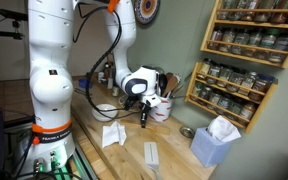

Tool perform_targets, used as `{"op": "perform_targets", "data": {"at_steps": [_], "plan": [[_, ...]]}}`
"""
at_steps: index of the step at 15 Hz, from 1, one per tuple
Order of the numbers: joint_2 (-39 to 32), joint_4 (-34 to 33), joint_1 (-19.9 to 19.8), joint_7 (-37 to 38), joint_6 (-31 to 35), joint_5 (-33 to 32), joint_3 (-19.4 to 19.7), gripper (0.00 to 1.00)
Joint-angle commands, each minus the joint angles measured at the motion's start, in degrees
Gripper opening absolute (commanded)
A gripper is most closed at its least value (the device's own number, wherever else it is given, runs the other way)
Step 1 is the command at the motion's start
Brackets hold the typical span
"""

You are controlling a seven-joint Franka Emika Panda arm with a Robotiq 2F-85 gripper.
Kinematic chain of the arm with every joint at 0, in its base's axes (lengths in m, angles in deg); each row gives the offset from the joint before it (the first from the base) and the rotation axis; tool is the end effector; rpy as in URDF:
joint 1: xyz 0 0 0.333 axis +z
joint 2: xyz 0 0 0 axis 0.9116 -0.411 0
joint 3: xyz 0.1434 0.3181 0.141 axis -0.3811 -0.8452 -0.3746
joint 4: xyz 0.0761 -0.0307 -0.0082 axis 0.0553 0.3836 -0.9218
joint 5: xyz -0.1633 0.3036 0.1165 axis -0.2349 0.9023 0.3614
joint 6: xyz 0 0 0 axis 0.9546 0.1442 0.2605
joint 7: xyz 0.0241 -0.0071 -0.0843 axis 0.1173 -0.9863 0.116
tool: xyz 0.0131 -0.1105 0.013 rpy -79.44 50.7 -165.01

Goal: Pick up the wooden spoons one by one from the table and put them in the utensil holder

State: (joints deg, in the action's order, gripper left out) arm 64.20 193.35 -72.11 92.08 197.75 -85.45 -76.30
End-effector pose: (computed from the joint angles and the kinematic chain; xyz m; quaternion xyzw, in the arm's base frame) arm 0.3913 -0.0936 0.2954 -0.9079 0.4136 -0.0687 0.0033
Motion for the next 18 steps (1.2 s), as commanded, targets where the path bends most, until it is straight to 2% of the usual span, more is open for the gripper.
{"op": "perform_targets", "data": {"at_steps": [1,6,10,14,18], "plan": [[-0.21,-0.66,1.89,2.43,0.13,-3.61,2.34,0.06],[3.17,-1.19,1.99,6.85,-2.61,-6.87,3.99,0.06],[5.27,-1.31,0.29,14.06,-4.92,-12.69,4.04,0.06],[10.37,-0.75,-2.26,23.06,-8.86,-19.65,2.23,0.06],[17.99,0.14,-4.32,26.58,-16.56,-20.46,-2.24,0.06]]}}
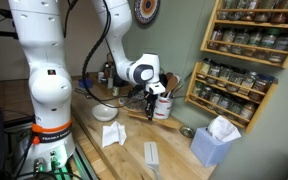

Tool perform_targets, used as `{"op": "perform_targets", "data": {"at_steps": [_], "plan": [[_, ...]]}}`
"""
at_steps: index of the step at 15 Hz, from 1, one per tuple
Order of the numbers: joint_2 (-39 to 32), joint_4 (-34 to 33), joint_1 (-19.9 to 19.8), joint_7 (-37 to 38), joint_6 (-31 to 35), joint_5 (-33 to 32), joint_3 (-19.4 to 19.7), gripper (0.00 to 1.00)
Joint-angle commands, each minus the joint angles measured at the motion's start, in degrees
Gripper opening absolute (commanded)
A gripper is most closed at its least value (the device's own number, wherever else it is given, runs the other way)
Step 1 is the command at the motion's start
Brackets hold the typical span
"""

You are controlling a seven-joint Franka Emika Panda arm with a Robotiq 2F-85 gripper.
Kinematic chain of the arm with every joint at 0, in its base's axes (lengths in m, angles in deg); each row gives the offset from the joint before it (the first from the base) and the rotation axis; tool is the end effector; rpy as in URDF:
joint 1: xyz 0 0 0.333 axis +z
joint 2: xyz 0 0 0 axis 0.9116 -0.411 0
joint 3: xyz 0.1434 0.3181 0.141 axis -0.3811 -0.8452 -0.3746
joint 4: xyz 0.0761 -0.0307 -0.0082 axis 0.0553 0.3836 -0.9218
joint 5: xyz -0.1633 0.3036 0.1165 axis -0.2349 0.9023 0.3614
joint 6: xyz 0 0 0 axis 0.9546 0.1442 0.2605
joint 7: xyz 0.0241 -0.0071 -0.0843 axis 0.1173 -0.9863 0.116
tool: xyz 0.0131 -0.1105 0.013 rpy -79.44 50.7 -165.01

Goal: Pick up the wooden spoons one by one from the table and put them in the utensil holder

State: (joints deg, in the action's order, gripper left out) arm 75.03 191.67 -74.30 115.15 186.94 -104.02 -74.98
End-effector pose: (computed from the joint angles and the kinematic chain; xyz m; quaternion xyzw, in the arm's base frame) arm 0.3800 -0.1040 0.3592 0.8643 -0.4906 0.1038 0.0388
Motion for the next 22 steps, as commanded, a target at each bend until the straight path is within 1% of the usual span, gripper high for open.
{"op": "perform_targets", "data": {"at_steps": [1,4,7,10,14,17,20,22], "plan": [[8.89,1.83,-2.82,4.67,-7.40,-2.51,-5.07,0.06],[14.41,1.81,-4.61,8.44,-11.81,-3.43,-9.73,0.06],[19.52,1.37,-8.28,16.62,-15.81,-8.15,-15.04,0.06],[24.27,1.38,-10.33,22.15,-17.12,-12.55,-18.65,0.06],[29.24,1.66,-10.72,27.02,-16.59,-16.48,-20.90,0.06],[32.26,1.87,-11.15,30.31,-15.69,-20.68,-22.65,0.06],[34.52,1.81,-10.78,33.56,-15.03,-25.53,-23.58,0.06],[35.67,1.85,-10.23,36.15,-12.76,-29.15,-23.39,0.06]]}}
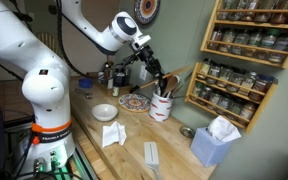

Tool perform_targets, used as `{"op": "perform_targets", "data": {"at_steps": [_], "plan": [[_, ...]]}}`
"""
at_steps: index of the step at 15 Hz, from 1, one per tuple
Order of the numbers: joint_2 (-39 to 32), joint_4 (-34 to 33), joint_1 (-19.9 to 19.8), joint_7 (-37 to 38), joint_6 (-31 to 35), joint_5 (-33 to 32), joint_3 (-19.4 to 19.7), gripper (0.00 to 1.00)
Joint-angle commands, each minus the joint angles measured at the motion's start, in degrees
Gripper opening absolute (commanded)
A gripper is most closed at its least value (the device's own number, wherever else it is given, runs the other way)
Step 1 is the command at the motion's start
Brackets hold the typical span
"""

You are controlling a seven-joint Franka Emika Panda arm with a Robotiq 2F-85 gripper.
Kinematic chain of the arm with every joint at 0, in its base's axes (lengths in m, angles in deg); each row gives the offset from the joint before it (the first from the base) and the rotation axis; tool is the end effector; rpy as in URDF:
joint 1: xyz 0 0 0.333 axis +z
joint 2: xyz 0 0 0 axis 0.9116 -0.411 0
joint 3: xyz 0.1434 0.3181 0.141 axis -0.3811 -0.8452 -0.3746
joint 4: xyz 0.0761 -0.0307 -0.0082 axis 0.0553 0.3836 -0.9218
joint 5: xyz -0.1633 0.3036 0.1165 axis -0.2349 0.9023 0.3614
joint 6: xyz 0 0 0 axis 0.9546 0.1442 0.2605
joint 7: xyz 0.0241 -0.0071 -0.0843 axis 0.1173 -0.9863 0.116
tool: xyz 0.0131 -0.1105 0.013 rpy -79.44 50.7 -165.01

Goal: Pick up the wooden spoons one by one from the table and put them in the utensil holder

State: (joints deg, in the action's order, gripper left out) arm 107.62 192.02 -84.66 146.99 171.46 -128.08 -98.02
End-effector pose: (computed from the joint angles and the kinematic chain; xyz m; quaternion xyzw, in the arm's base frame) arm 0.3103 -0.0115 0.5227 0.7596 -0.5050 0.3824 0.1475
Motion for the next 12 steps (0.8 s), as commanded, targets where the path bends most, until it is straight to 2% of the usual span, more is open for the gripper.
{"op": "perform_targets", "data": {"at_steps": [1,4,5,8,12], "plan": [[3.41,1.50,0.49,5.47,4.71,-7.25,-0.22,0.06],[2.28,0.84,0.58,10.03,11.54,-13.72,0.23,0.06],[2.01,0.74,-1.85,11.21,14.85,-15.03,-1.71,0.06],[-0.57,-0.70,-5.48,16.77,23.45,-23.86,-4.30,0.06],[-2.06,-3.56,-12.90,26.81,29.41,-40.47,-9.83,0.06]]}}
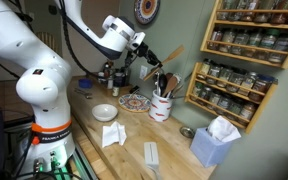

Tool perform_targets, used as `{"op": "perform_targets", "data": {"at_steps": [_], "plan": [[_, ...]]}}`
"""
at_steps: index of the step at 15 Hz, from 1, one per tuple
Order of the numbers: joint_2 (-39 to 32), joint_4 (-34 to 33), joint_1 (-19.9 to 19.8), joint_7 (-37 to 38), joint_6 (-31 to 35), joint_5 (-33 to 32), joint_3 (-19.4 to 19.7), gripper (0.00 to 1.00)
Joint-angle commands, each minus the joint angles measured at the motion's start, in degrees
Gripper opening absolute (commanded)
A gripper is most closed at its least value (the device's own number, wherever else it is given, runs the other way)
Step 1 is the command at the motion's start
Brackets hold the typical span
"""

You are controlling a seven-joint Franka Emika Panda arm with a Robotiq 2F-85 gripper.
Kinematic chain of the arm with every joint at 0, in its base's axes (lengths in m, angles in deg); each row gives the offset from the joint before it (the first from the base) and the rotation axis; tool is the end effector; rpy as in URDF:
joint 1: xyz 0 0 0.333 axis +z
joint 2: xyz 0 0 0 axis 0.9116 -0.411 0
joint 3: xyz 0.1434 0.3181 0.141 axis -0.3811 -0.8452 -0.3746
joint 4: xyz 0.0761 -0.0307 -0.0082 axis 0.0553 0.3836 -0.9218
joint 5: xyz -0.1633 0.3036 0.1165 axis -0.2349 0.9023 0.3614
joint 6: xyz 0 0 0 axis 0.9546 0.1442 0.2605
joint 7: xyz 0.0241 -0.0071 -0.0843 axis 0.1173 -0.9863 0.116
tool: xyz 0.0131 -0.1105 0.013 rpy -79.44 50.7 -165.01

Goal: Pick up the wooden spoons one by one from the table and put them in the utensil holder

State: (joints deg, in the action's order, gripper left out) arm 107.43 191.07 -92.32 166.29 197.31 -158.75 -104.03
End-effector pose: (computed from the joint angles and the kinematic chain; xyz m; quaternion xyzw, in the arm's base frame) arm 0.3227 0.0480 0.5277 0.7802 -0.3319 0.5262 0.0650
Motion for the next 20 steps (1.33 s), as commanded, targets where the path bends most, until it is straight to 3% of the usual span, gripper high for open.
{"op": "perform_targets", "data": {"at_steps": [1,4,5,9,10,16,20], "plan": [[-1.88,-3.58,-6.85,11.08,3.53,-14.70,-5.12,0.06],[-4.23,-6.30,-6.46,22.11,1.96,-26.14,-5.81,0.06],[-1.88,-4.00,-5.87,16.25,2.05,-20.24,-4.84,0.25],[-3.50,-5.51,-5.92,19.82,2.05,-24.14,-5.19,0.25],[-3.63,-5.59,-5.92,19.82,2.05,-24.19,-5.19,0.06],[-5.59,-6.07,-5.63,24.06,-3.45,-30.21,-7.97,0.06],[-7.63,-6.04,-4.97,30.71,-9.47,-36.23,-9.96,0.06]]}}
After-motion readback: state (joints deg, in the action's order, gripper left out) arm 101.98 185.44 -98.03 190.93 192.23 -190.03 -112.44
